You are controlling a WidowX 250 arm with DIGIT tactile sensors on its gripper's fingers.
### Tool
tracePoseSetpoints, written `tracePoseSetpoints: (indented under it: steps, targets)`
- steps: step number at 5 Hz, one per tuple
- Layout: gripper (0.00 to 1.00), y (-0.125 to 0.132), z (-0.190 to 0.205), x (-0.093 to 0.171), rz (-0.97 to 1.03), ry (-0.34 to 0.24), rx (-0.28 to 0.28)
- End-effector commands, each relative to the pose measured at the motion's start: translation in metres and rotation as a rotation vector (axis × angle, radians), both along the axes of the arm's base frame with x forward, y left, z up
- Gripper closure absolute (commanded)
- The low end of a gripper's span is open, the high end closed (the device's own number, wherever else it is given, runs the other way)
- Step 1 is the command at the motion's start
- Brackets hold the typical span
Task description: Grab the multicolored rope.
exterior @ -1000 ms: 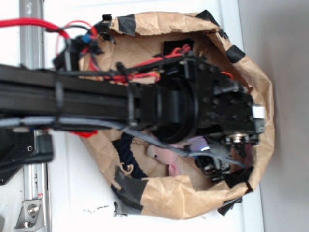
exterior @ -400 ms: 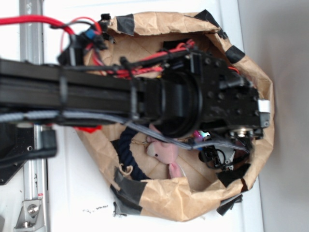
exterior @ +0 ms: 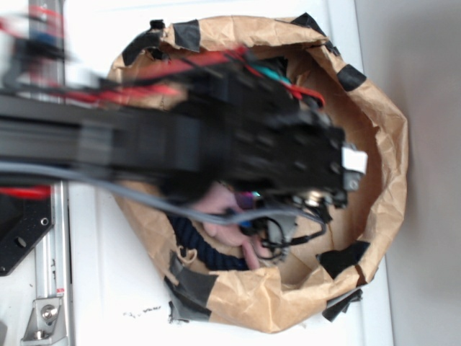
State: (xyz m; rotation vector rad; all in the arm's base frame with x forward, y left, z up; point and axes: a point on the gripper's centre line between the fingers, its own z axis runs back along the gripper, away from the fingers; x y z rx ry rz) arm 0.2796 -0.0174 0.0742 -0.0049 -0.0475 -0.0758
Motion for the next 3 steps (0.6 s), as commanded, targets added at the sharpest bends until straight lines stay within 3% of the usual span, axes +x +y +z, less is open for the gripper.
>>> tracePoseSetpoints:
  steps: [1, 2, 3]
  targets:
    - [1.00, 0.015, 0.112, -0.010, -0.054, -0.073, -0.061]
    - [1.00, 0.010, 0.141, -0.006, -0.018, -0.083, -0.050]
    - [1.00, 0.008, 0.132, -0.004, -0.004, -0.076, -0.002]
